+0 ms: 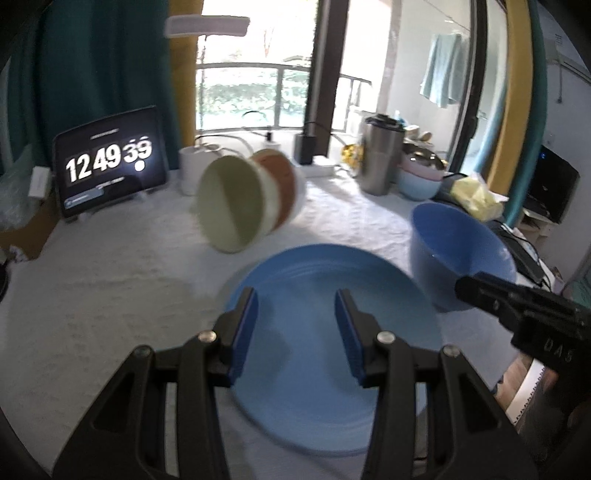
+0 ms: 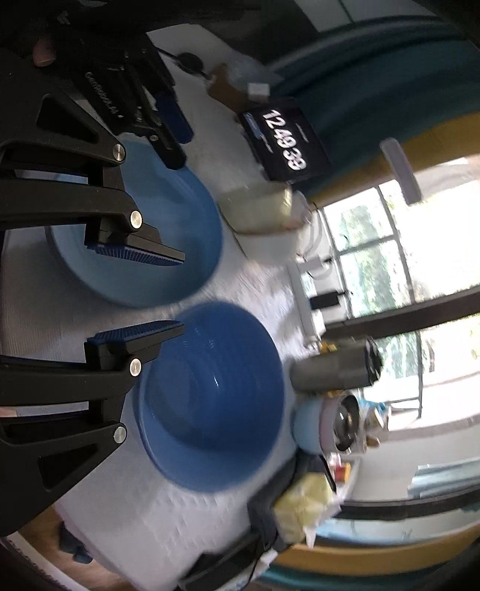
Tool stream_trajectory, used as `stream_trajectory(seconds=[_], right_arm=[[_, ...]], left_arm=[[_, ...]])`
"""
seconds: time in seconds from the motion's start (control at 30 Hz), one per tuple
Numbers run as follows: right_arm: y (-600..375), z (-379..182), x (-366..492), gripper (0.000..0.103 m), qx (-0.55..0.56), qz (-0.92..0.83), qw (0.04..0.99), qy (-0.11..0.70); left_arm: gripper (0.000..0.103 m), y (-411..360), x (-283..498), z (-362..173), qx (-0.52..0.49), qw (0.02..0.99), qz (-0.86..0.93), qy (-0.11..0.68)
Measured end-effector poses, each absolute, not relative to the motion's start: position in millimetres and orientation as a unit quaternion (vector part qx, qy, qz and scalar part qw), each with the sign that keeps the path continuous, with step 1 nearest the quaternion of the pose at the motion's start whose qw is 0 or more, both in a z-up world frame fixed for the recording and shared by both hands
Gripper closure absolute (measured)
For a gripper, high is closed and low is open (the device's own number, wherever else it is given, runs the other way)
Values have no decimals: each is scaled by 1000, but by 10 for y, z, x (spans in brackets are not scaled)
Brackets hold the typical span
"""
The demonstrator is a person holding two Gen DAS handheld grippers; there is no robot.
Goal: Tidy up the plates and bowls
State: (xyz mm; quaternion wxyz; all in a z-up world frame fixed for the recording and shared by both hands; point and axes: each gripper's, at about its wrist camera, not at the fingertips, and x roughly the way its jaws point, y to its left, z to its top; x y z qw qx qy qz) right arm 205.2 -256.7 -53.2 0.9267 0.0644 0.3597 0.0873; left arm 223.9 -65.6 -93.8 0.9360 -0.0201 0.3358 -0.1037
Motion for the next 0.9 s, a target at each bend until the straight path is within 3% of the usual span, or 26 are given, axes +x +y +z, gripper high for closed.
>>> stream_trajectory(seconds=[0.5, 0.63, 0.9], right_arm=[[-2466, -1218, 2297, 70, 70, 59, 884, 458], [-2471, -1283, 2333, 70, 83, 72, 881, 460], [-2440, -1290, 2375, 63, 86, 76, 883, 455]], left_arm=[[58, -492, 2317, -1409, -10, 921, -68, 383], [55, -503, 2418, -1568, -9, 906, -69, 418], [54, -404, 2418, -1600, -60, 903, -94, 415]])
